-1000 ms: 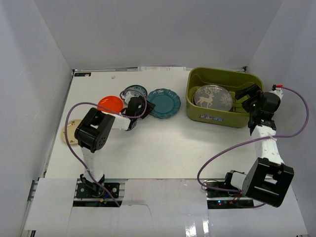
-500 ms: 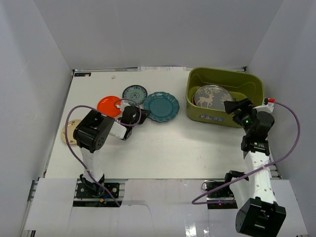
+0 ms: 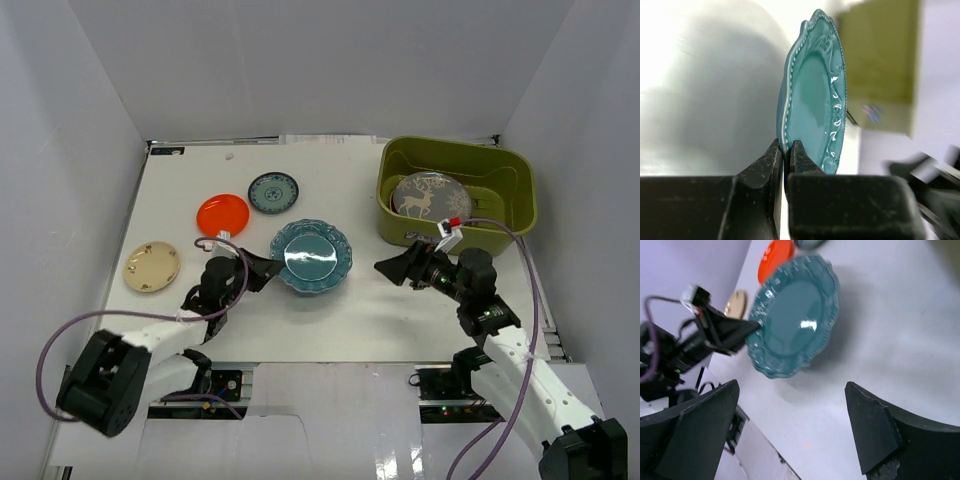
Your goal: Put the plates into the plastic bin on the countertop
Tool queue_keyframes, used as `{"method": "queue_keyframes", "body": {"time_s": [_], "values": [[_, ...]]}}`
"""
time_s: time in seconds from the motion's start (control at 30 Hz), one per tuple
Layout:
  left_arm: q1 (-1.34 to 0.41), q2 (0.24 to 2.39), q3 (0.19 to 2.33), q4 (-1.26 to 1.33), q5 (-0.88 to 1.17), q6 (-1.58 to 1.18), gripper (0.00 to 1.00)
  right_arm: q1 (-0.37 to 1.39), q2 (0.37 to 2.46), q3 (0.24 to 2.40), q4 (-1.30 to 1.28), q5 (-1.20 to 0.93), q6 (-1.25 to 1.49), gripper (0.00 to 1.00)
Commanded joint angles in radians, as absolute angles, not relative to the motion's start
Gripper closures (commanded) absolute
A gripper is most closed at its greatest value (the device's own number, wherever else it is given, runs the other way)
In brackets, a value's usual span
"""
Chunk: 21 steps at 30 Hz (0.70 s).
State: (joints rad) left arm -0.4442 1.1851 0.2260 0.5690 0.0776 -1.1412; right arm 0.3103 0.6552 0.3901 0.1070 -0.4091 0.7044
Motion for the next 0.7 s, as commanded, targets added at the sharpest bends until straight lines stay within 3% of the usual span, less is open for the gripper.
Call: {"method": "queue_keyframes", "body": {"time_s": [0.0,0.3,0.67], "values": [[-0.437,0.93,0.221,0.622,0.248,-1.169,1.0,0.391,0.656,0.304,0.112,-0.423,0.722,0.09],[-0.434,0.611,0.21,0.318,0.356,-1.14,1.0,0.574,0.755,0.235,0.376,-0.477,0.824,0.1],[-0.436,0.586,0.307,0.225,0.359,-1.077,1.0,0.597,0.667,0.222,0.359,-0.466,0.818,0.09]]}}
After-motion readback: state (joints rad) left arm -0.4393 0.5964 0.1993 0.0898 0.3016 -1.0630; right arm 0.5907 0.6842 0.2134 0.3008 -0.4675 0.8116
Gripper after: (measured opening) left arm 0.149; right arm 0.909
